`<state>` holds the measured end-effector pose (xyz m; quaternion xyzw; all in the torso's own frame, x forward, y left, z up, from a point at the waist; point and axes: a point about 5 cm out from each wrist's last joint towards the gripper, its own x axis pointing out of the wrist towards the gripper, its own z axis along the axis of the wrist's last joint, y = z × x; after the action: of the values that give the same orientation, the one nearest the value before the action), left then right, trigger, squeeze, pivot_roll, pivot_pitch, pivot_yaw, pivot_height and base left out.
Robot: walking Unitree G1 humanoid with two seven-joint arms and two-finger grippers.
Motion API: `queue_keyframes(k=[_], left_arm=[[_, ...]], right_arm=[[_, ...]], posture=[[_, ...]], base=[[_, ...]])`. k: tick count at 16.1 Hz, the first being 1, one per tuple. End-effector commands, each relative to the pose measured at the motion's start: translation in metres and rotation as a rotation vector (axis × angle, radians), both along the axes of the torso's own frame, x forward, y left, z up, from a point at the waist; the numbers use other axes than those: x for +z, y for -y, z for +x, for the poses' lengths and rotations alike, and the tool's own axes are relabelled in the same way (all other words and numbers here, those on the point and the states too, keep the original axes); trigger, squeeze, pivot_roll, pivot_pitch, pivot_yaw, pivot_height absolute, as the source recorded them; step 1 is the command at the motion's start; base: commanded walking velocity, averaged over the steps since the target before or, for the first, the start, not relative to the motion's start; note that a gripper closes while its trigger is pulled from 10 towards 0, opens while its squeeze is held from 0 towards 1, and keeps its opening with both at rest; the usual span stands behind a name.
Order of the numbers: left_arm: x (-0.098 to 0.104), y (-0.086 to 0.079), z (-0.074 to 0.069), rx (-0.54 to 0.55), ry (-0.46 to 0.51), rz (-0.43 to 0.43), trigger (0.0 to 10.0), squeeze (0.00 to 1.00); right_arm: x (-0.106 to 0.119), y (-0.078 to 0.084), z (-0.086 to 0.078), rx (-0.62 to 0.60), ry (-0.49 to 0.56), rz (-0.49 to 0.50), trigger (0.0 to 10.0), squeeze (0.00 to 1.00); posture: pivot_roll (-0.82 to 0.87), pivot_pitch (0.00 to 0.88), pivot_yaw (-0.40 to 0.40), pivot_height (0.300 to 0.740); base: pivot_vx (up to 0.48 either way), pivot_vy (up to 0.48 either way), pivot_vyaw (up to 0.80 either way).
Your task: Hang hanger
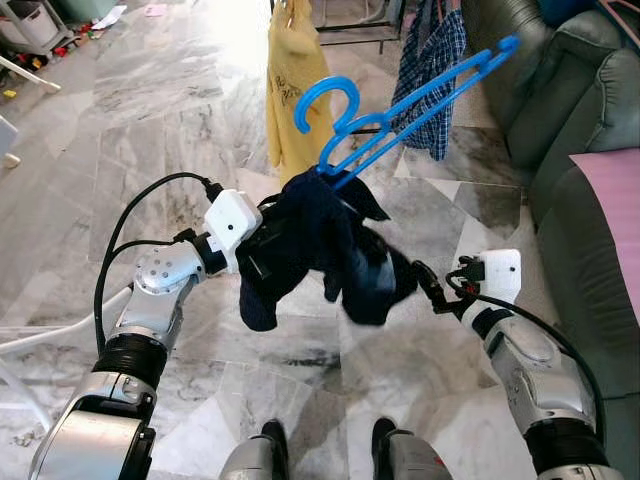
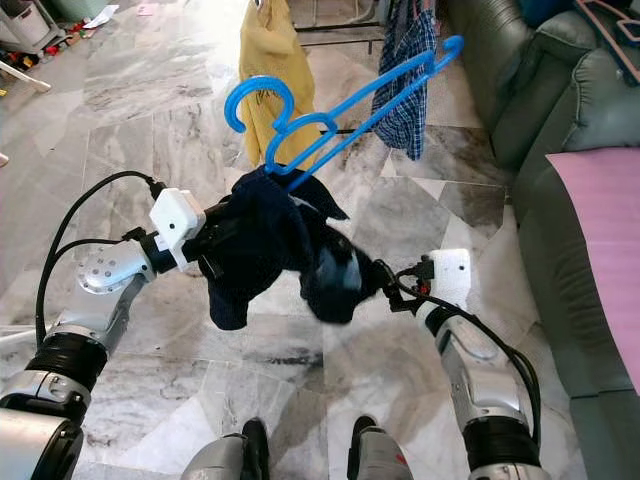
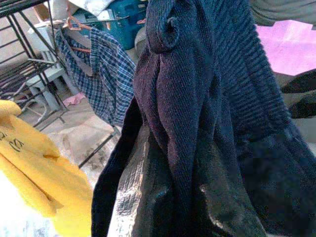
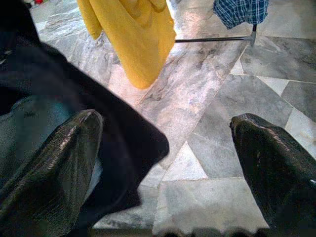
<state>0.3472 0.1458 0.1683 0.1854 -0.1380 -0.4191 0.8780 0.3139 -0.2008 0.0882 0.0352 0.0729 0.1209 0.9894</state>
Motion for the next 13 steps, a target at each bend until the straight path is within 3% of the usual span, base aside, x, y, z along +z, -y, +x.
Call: queue_keyframes(k=[1,2,4,5,6,8,11,13], left_arm=[[0.005,-0.002,-0.001,0.0,0.023,-0.018,0.0,0.0],[0.006,0.006,-0.003,-0.014,0.024,-0.051,0.0,0.0],[0.006,0.017,-0.006,-0.026,0.025,-0.086,0.0,0.0],[0.006,0.017,-0.006,-0.02,0.02,-0.089,0.0,0.0],[0.002,0.016,-0.006,0.004,0.022,-0.074,0.0,0.0],[-0.011,0.012,-0.005,0.062,0.007,-0.052,0.0,0.0],[-0.024,0.014,-0.006,0.128,-0.026,-0.064,0.0,0.0],[-0.025,0.016,-0.004,0.146,-0.031,-0.078,0.0,0.0]], right_arm=[[-0.006,0.0,-0.002,-0.013,-0.027,0.012,10.0,1.0],[-0.017,-0.006,-0.003,-0.004,-0.107,0.079,10.0,0.0],[-0.03,-0.021,-0.006,0.049,-0.205,0.169,10.0,0.0],[-0.03,-0.024,-0.007,0.065,-0.203,0.173,10.0,0.0],[-0.024,-0.023,-0.006,0.059,-0.149,0.153,10.0,0.0],[-0.007,-0.019,-0.005,0.019,-0.035,0.229,10.0,0.0],[-0.01,-0.025,-0.012,0.042,-0.028,0.185,10.0,0.0],[-0.008,-0.031,-0.014,0.038,-0.014,0.223,10.0,0.0]], posture=[[-0.1,0.261,0.078,0.74],[-0.1,0.264,0.077,0.74],[-0.1,0.266,0.074,0.74],[-0.1,0.267,0.075,0.74],[-0.1,0.267,0.073,0.74],[-0.1,0.268,0.074,0.74],[-0.1,0.268,0.079,0.74],[-0.11,0.268,0.082,0.74]], base=[[0.0,0.0,0.0],[0.0,0.0,0.0],[0.0,0.0,0.0],[0.0,0.0,0.0],[0.0,0.0,0.0],[0.0,0.0,0.0],[0.0,0.0,0.0],[0.0,0.0,0.0]])
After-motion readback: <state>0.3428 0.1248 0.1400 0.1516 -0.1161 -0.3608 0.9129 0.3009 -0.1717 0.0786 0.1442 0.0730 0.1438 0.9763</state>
